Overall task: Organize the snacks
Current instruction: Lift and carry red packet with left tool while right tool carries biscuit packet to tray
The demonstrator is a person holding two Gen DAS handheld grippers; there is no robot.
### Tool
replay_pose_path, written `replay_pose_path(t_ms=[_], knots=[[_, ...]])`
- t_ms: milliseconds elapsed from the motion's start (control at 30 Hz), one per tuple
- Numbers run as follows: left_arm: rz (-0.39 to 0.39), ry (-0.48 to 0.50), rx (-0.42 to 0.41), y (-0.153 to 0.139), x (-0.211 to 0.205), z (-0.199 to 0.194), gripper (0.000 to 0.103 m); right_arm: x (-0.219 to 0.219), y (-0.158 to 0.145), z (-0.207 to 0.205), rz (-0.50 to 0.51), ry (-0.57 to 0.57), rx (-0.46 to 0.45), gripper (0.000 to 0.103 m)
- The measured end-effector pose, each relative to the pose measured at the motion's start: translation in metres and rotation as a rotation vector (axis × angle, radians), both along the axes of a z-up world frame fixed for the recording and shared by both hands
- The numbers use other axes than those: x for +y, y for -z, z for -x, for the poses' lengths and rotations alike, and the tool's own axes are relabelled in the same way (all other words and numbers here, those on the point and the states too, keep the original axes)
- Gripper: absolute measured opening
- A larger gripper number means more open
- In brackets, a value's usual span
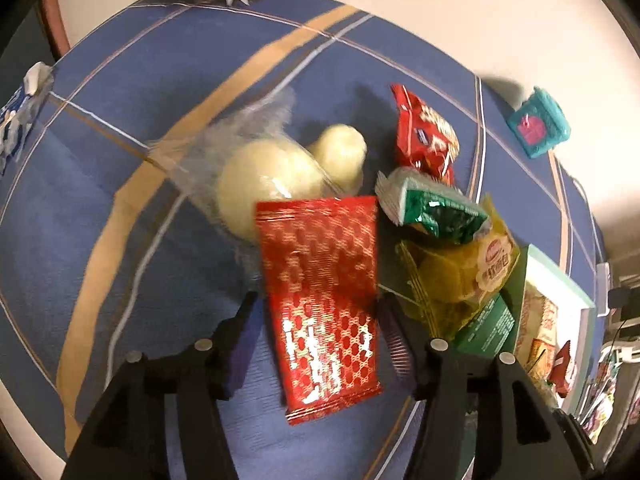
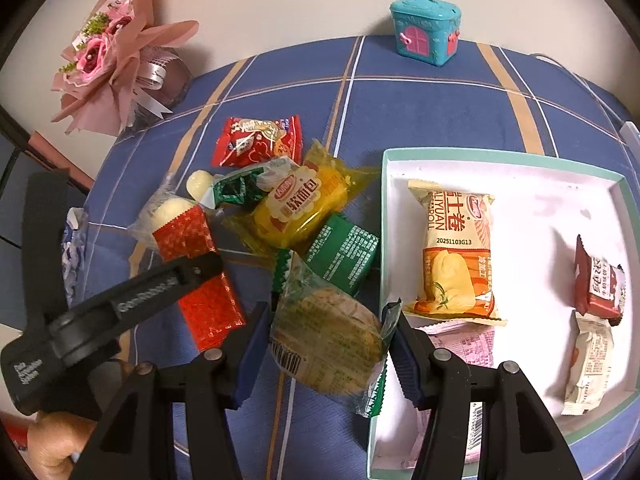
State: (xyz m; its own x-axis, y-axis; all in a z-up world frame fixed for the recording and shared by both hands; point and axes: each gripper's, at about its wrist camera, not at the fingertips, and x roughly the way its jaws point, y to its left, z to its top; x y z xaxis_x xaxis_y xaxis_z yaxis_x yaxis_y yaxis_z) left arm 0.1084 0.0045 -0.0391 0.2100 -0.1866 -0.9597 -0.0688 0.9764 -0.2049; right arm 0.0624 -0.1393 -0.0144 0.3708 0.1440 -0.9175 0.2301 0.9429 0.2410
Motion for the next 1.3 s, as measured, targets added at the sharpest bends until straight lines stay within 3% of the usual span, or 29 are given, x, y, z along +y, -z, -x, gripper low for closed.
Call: replay_pose_path(t_ms=[233,333,567,833,967,1000,1300], knots=[[-0.091,0.052,-0.017,0.011,-0.018,-0.002,0.061,0.002,0.006,-0.002,-0.001,0.005,0.015,0.06],[-0.122,0.047,-0.023,0.011,-0.02,-0.002,0.05,0.002,0.009,-0.002,0.0,0.009,0.02,0.06],[-0.059,-0.011,-0.021,0.005,-0.002,-0.001,0.047,0.001,0.005,-0.001,-0.01,0.013,0.012,0.06],[0.002,-0.042,-0.112,-0.034,0.012,0.005,0.047,-0.005,-0.009,0.003,-0.027,0.016,-0.022,0.06],[0.007,-0.048,-0.158,-0.055,0.009,0.009,0.047,-0.014,-0.018,0.008,-0.037,0.029,-0.042,0.06],[-0.063,-0.053,-0.25,-0.059,0.008,0.011,0.047,-0.017,-0.02,0.009,-0.038,0.03,-0.046,0.06],[-0.043,-0.003,-0.274,-0.067,-0.024,0.019,0.047,-0.065,-0.032,0.025,-0.04,0.12,-0.065,0.06]])
